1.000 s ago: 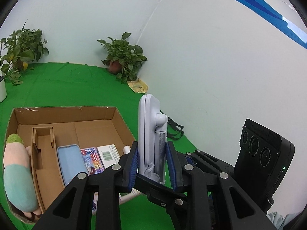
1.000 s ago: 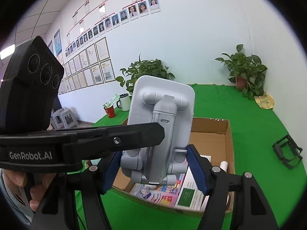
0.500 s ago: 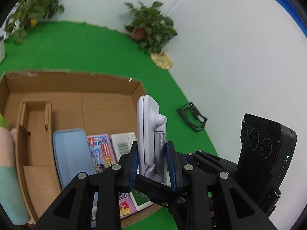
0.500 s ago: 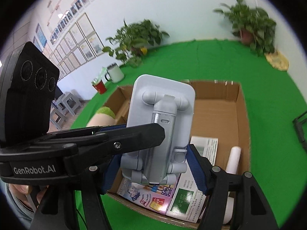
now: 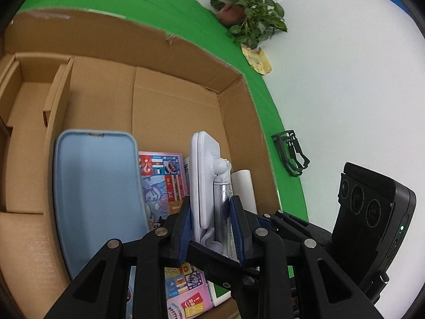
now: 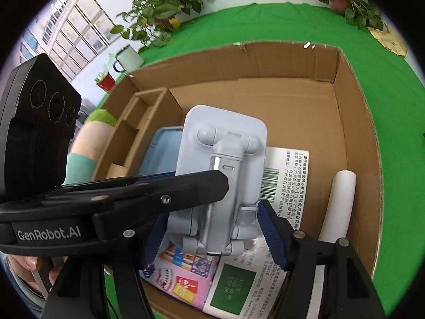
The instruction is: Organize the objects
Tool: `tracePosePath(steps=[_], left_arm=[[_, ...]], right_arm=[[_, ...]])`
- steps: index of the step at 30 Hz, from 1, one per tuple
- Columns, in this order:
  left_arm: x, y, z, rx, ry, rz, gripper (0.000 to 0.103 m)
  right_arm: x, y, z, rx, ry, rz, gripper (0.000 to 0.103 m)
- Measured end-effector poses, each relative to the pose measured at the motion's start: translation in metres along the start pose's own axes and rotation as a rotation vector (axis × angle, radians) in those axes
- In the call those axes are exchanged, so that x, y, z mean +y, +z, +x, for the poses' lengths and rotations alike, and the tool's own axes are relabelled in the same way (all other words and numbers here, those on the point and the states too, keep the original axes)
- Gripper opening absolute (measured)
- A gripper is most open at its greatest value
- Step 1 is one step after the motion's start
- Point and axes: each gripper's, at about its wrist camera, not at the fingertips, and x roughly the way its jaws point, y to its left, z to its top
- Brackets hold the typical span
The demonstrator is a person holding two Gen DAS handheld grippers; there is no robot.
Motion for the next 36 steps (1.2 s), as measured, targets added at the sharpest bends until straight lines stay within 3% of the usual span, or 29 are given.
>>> tracePosePath(steps=[3,8,11,14,16,18,22,25,29,36], left_arm=[[0.009,0.001,0.004,0.002,-0.018,-0.038,0.026],[0.010,0.001,0.004,0.009,0.046,-0.042,0.032],[0.003,-0.001,-0.010,-0.019,0.093,-0.022,0.048],[-0.014,-0.008,-0.041,-0.117,0.143,0.073,0.056],[-0.029,-0.021,-0.071,-0.220,0.216,0.152,0.067],[-0.042,-0.035,-0.095,-0.315,0.286,0.233,0.072],[-0.061,-0.088,-0.139,-0.575,0.511,0.403,0.103],[-0.064,-0.125,-0.147,-0.718,0.661,0.476,0.103],[-0.044,-0.168,-0.138,-0.796,0.782,0.445,0.103],[-0.004,-0.178,-0.097,-0.705,0.866,0.355,0.103]], right_arm=[[0.003,0.001,0.004,0.009,-0.015,0.020,0.066],[0.008,-0.001,0.012,0.023,-0.068,0.008,0.068],[0.012,-0.002,0.012,0.014,-0.072,0.007,0.070],[0.012,-0.002,0.011,0.003,-0.059,0.019,0.075],[0.013,-0.007,0.005,-0.018,-0.069,0.015,0.079],[0.016,-0.014,-0.006,-0.066,-0.085,0.009,0.084],[0.022,-0.048,-0.037,-0.235,-0.179,-0.006,0.102],[0.033,-0.082,-0.049,-0.354,-0.220,-0.021,0.102],[0.050,-0.109,-0.041,-0.462,-0.271,-0.033,0.102],[0.053,-0.129,-0.035,-0.532,-0.388,-0.061,0.102]])
